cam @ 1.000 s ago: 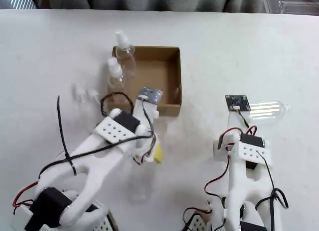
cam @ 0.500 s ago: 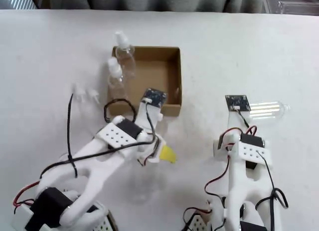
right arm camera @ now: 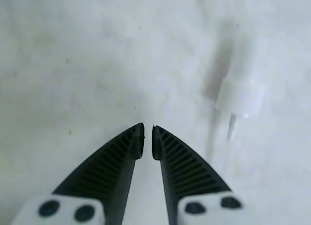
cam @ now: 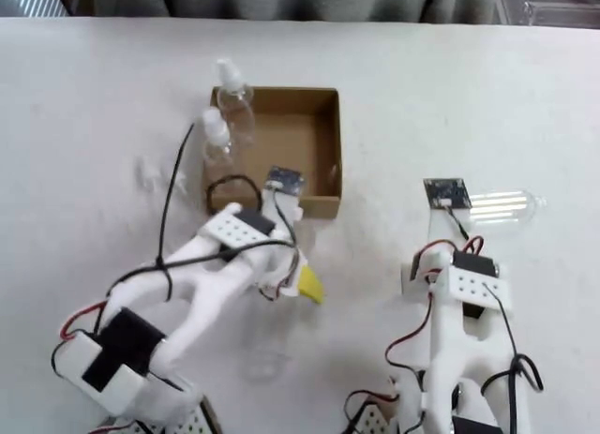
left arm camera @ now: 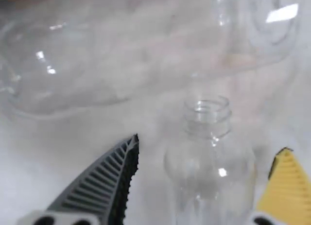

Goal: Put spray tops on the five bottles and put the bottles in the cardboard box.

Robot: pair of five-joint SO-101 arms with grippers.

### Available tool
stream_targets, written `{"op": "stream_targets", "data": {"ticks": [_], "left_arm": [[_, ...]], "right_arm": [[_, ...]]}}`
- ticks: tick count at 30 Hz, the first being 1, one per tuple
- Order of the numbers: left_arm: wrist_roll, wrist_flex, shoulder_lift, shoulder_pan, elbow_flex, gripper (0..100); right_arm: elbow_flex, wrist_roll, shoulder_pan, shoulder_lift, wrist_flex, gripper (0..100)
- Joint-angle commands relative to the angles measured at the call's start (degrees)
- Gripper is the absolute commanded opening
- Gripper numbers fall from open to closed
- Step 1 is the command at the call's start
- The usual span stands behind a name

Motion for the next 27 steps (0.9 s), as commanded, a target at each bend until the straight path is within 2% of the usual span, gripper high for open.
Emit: {"op": "stream_targets", "data": {"ticks": [1, 4, 6, 11, 14, 17, 21, 27], "left_arm": [[0.70, 1.32, 0.13, -0.48, -3.16, 40], [0.70, 1.23, 0.48, -0.57, -3.16, 39], [0.70, 0.70, 0.66, -0.13, -3.16, 34], [0.35, -6.07, 0.22, -0.04, -0.26, 0], [0.44, -4.84, 0.13, -0.04, -0.44, 7], [0.26, -3.60, 0.04, -0.04, -1.32, 2], [0.26, -3.25, -2.07, -0.66, -0.70, 2], [0.18, -4.22, -11.47, -1.10, 4.57, 2]], "right_arm": [[-0.35, 2.29, 0.31, -1.45, -0.57, 1.5], [-0.35, 2.20, 0.31, -1.45, -0.57, 1.5], [-0.35, 2.20, 0.22, -1.45, -0.57, 1.5], [-0.35, 2.20, 0.31, -1.45, -0.57, 1.5], [-0.35, 2.37, 0.40, -1.80, -0.57, 1.5], [-0.62, 2.64, 0.48, -2.07, -0.57, 1.5], [-0.88, 2.81, 0.66, -2.07, -0.57, 1.5], [-11.34, 4.22, 9.63, -1.71, 5.76, 1.5]]}}
